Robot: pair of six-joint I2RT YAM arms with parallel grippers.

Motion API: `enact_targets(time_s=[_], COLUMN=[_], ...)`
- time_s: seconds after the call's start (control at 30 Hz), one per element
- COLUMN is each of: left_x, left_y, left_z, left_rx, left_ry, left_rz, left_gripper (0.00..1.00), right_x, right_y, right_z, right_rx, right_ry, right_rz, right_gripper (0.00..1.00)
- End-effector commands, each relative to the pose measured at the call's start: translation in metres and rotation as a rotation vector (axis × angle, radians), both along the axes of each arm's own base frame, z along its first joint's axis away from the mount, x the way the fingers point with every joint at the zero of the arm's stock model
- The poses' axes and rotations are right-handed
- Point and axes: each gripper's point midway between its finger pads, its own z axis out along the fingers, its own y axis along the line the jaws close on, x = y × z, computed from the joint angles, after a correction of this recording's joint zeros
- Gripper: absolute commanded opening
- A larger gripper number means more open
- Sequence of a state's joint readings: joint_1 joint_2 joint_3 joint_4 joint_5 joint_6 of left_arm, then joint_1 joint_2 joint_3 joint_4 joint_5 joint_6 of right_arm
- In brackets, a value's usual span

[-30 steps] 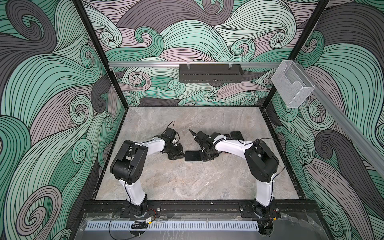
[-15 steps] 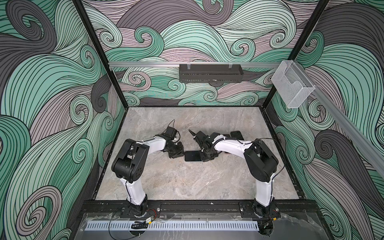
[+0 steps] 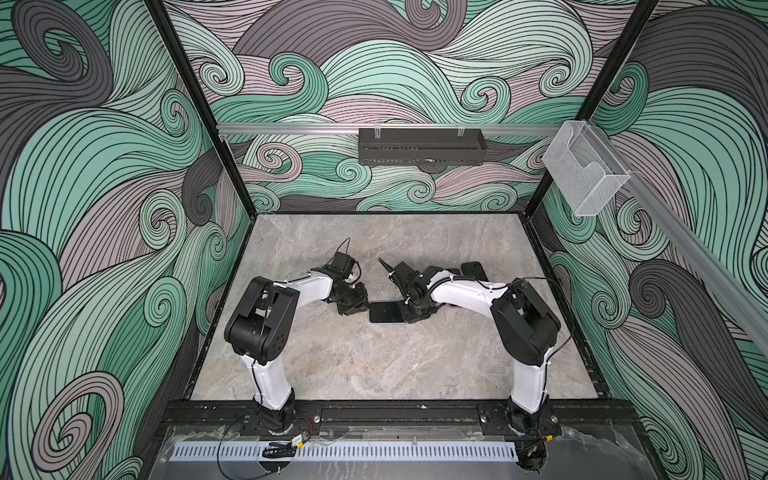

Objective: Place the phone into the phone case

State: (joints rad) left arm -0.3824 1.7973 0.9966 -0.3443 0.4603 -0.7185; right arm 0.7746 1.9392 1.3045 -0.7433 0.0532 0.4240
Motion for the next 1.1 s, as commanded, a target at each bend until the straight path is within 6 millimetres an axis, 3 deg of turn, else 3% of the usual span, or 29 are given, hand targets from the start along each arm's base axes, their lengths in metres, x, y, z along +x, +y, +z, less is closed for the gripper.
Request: enact_targets(time_s=[0.0, 0.13, 0.6, 1.07], left_x=[-0.003, -0.004, -0.003, -0.001], left_y=[0.004, 0.005, 0.004, 0.003], left_z=[-0.006, -0.006, -0.005, -0.005], left_rx=[0.040, 0.041, 0.042, 0.045], left_ry=[0.006, 0.009, 0.010, 0.014], left_rz=[-0.012, -0.011, -0.013, -0.017], left_gripper=[0.18, 0.18, 0.18, 0.18], right_x=[-0.020, -0.008, 0.020, 0.037], right_y=[-0.027, -0.025, -0.034, -0.025], right_z=[-0.036, -0.021, -0.010, -0.019], right_rx=[-0.115, -0.084, -0.041, -0.006], right_ry=[0.090, 0.050, 0.012, 0.020], right_rz=[0.006, -0.004, -0.034, -0.032], right_gripper=[0.24, 0.24, 0.23, 0.22])
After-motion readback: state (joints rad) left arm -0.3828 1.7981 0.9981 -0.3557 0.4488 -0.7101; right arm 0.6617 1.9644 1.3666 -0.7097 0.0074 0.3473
